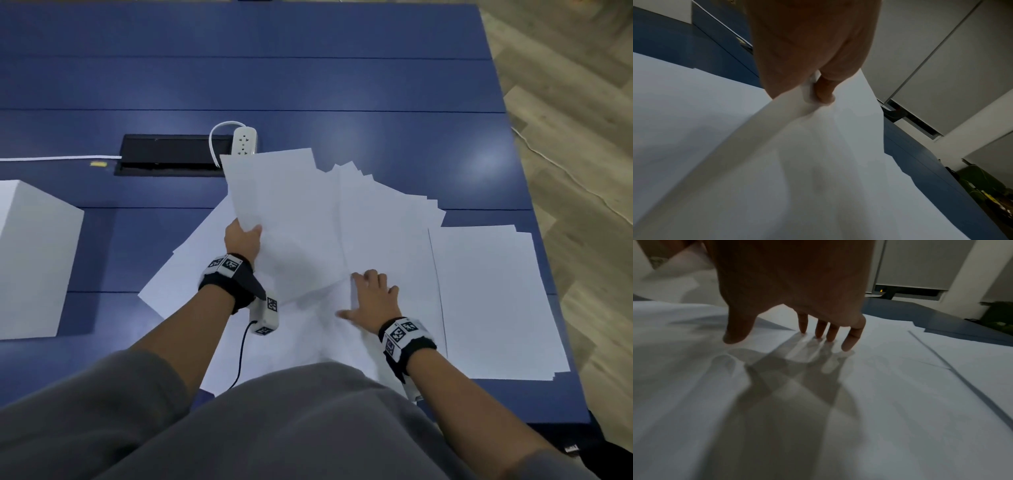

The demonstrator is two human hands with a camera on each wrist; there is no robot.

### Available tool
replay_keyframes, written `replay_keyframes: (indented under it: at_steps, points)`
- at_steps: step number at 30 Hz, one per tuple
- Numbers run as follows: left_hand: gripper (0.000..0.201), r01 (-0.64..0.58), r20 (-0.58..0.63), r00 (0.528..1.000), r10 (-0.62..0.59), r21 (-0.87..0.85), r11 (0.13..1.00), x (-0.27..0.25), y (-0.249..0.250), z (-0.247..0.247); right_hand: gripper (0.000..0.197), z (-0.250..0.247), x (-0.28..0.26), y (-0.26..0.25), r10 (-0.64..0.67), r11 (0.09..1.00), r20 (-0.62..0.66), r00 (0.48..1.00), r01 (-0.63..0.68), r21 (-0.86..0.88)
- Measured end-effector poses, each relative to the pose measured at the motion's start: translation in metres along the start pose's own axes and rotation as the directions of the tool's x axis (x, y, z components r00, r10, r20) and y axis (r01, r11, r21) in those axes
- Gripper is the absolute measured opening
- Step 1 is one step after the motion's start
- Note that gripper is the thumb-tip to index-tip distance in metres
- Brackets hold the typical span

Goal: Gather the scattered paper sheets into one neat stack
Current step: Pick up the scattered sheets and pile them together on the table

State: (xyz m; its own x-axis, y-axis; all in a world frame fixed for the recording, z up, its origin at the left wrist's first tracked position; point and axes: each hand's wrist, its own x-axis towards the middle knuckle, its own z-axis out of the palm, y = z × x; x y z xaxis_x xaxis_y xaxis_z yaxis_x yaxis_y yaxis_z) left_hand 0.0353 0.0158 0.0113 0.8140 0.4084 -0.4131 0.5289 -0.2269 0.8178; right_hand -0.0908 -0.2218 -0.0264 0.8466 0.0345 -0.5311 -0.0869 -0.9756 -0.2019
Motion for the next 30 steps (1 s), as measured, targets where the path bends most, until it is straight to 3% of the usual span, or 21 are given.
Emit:
replay_keyframes:
  at_steps: [4,8,11,18,25,27,30]
  points:
    - [0.033,0.018,-0.054,0.998,-0.018,-0.011,1.000,0.000,-0.014,-0.023,0.116,0.013,-0.008,-0.019,-0.029,0.996,0.035,0.999,0.031,-0.087]
    - [0.040,0.041,-0.121,0.992,-0.042,-0.008,0.999,0.002,-0.027,-0.048,0.129,0.025,-0.014,-0.042,-0.080,0.987,0.109,0.991,0.094,-0.131]
    - [0.045,0.061,-0.165,0.985,-0.053,0.048,0.997,0.007,-0.038,-0.066,0.133,0.037,-0.020,-0.052,-0.040,0.992,0.162,0.986,0.058,-0.110]
    - [0.037,0.083,-0.167,0.985,-0.051,0.197,0.977,0.030,-0.060,-0.099,0.106,0.043,-0.035,-0.067,-0.043,0.985,0.085,0.995,0.057,-0.164]
    - [0.034,0.071,-0.131,0.990,-0.043,0.212,0.975,0.022,-0.074,-0.108,0.100,0.059,-0.042,-0.085,-0.070,0.967,0.076,0.995,0.086,-0.239]
    - [0.035,0.076,-0.118,0.992,-0.050,0.232,0.970,0.016,-0.077,-0.110,0.090,0.063,-0.047,-0.092,-0.055,0.968,0.067,0.996,0.069,-0.240]
    - [0.035,0.090,-0.102,0.993,-0.067,0.236,0.968,0.009,-0.084,-0.114,0.060,0.073,-0.050,-0.098,-0.052,0.961,0.053,0.997,0.064,-0.269]
